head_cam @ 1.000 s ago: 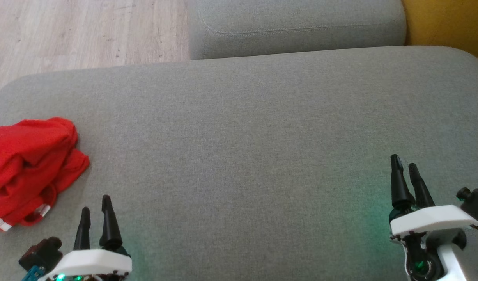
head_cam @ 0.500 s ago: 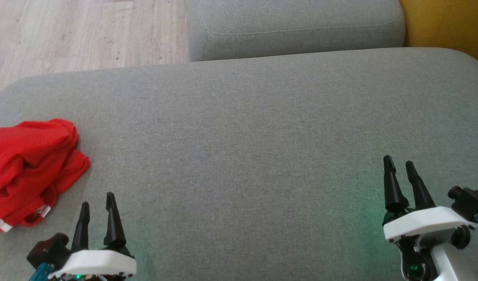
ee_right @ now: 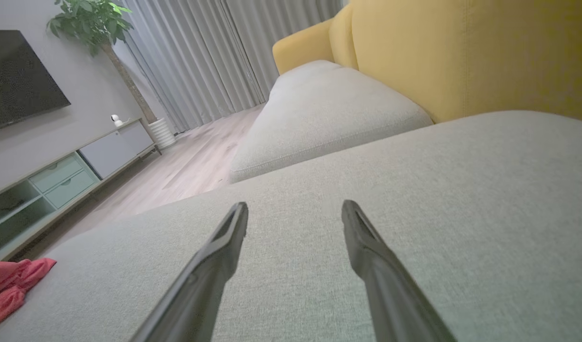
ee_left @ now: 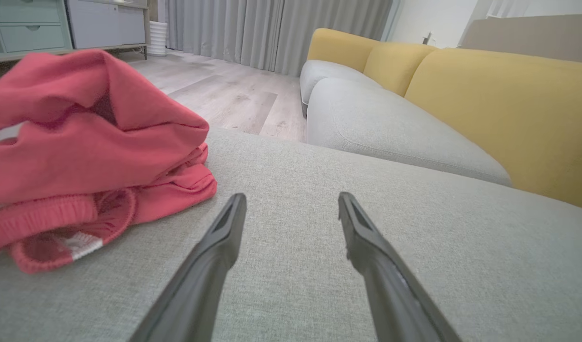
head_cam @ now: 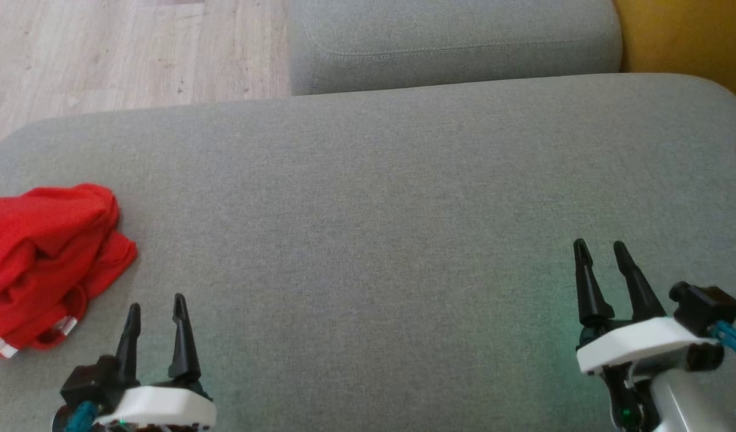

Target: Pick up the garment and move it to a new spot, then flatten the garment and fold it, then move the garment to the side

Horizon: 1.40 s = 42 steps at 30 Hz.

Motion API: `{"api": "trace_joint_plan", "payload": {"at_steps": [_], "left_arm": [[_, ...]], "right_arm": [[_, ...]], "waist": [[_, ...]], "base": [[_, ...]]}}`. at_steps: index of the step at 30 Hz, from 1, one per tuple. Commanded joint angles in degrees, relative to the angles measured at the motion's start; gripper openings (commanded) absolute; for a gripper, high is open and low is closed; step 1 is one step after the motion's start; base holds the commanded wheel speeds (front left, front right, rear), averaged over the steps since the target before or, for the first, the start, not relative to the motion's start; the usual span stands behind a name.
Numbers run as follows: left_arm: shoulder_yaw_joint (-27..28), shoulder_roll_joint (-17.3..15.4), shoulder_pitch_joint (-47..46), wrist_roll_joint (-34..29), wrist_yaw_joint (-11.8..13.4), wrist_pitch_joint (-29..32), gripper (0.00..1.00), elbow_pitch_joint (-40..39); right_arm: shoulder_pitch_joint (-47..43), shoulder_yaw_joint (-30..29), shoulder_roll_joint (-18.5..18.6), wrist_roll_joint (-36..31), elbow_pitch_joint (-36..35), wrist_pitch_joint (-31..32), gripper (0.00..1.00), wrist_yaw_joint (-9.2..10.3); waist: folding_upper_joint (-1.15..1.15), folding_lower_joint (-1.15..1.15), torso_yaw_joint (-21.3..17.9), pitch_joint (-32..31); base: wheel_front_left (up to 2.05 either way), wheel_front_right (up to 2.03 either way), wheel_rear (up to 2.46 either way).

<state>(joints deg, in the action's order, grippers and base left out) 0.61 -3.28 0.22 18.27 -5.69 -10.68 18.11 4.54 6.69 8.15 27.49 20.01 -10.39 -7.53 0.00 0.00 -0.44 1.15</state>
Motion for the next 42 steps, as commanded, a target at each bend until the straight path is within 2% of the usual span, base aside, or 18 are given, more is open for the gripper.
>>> {"api": "trace_joint_plan", "payload": {"at_steps": [1, 20, 42], "left_arm": [[1.82, -0.90, -2.80, -2.60, 0.29, -1.07, 1.00, -1.78], [2.78, -0.61, -1.72, -15.82, 1.38, -4.30, 1.00, -0.77], [4.61, 0.15, -0.50, -14.71, 1.81, -4.31, 1.00, -0.61]], "right_arm": [[3.47, 1.33, 1.33, -2.30, -1.58, -1.39, 1.00, 0.04], [2.92, 3.61, 1.54, -14.32, -0.24, -4.59, 1.00, 0.04], [1.59, 3.09, 0.39, -13.48, -0.33, -4.61, 1.00, 0.04]], "waist": [[0.00, 0.00, -0.02, 0.06], [0.00, 0.00, -0.23, 0.00], [0.00, 0.00, -0.77, -0.07]], "base": [[0.00, 0.00, 0.00], [0.00, 0.00, 0.00], [0.00, 0.00, 0.00]]}}
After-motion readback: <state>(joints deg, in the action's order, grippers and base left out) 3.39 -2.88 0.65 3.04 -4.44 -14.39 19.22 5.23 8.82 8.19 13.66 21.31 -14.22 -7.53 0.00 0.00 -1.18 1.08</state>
